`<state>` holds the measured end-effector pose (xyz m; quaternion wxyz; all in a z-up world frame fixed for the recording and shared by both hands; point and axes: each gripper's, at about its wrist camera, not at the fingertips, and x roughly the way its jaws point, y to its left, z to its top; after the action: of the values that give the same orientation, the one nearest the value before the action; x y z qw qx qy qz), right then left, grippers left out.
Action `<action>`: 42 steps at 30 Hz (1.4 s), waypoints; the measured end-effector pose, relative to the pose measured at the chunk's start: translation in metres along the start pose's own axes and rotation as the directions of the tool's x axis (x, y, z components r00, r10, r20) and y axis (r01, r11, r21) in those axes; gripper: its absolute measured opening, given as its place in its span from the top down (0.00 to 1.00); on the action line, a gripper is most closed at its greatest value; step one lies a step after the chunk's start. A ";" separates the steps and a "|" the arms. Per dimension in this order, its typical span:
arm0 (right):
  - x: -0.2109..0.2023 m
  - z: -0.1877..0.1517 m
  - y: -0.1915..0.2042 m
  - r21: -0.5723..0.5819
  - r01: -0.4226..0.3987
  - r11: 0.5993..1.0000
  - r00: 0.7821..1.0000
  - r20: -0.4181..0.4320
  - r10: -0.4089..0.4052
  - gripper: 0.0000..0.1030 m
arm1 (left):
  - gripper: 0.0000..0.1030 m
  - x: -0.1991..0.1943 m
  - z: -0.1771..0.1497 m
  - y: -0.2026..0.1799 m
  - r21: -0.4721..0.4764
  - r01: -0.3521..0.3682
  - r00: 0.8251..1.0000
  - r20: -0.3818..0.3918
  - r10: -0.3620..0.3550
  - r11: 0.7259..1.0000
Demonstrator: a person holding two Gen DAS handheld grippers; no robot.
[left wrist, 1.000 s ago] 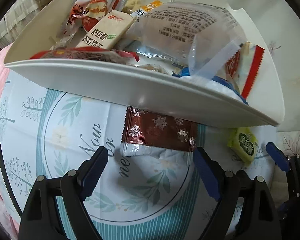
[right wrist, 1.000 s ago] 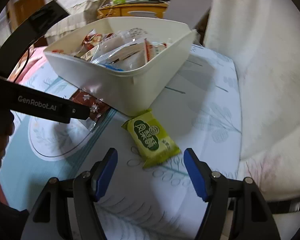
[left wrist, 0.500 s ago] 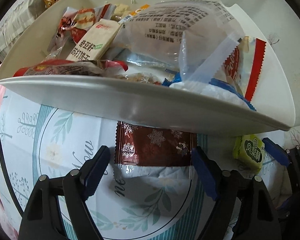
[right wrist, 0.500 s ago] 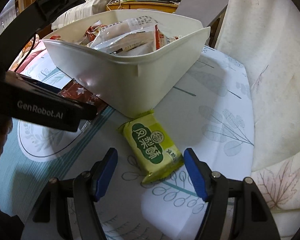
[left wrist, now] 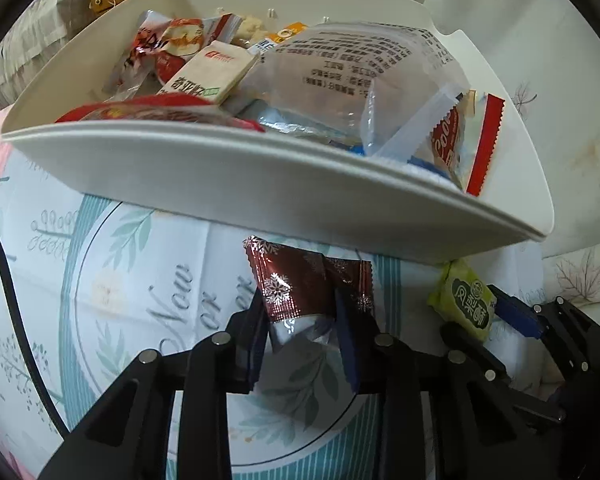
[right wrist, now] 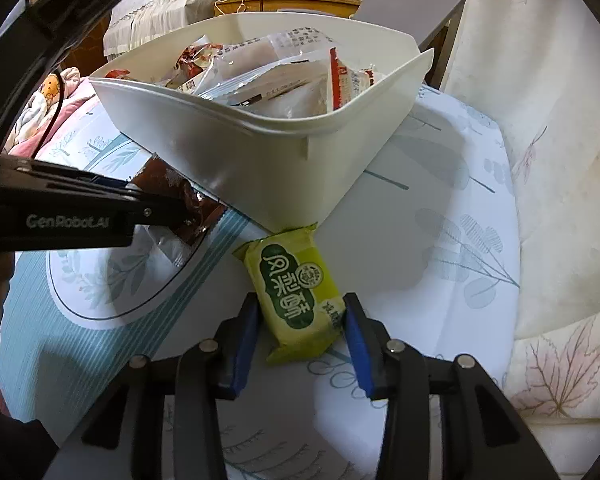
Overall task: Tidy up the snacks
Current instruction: 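Grasp the brown snowflake wrapper with the left gripper while the right grasps the green biscuit pack, then carry both held snacks into the white tray and open both grippers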
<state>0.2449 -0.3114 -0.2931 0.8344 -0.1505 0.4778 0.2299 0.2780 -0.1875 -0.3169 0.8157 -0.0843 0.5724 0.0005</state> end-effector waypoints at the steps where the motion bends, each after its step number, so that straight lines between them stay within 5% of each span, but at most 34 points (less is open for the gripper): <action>1: -0.001 0.000 0.001 -0.001 -0.002 1.000 1.000 -0.005 0.002 0.61 | 0.72 -0.002 -0.002 0.001 0.000 -0.005 1.000 -0.001 0.005 1.000; 11: -0.014 0.006 0.019 0.040 -0.102 0.994 0.995 -0.012 0.103 0.62 | 0.76 -0.039 -0.024 0.031 -0.054 -0.023 1.000 0.020 0.024 0.998; 18: -0.029 0.017 0.051 -0.046 -0.185 0.982 0.982 0.010 0.186 0.62 | 0.77 -0.091 -0.036 0.080 -0.110 -0.030 0.996 0.083 0.039 0.993; 26: -0.052 0.042 0.086 -0.121 -0.254 0.960 0.963 0.065 0.263 0.62 | 0.77 -0.137 0.015 0.107 -0.127 -0.024 0.988 0.151 0.043 0.992; 34: -0.068 0.092 0.082 -0.128 -0.213 0.969 0.956 0.176 0.233 0.62 | 0.78 -0.162 0.065 0.121 -0.090 0.017 0.971 0.237 0.005 0.996; 42: -0.075 0.130 0.059 -0.052 -0.060 0.997 0.959 0.275 0.072 0.62 | 0.72 -0.178 0.111 0.117 -0.033 0.039 0.949 0.313 -0.027 0.999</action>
<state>0.2759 -0.2185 -0.1653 0.8813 -0.1189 0.3563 0.2867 0.3090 -0.0403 -0.1304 0.8939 -0.1087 0.4347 0.0112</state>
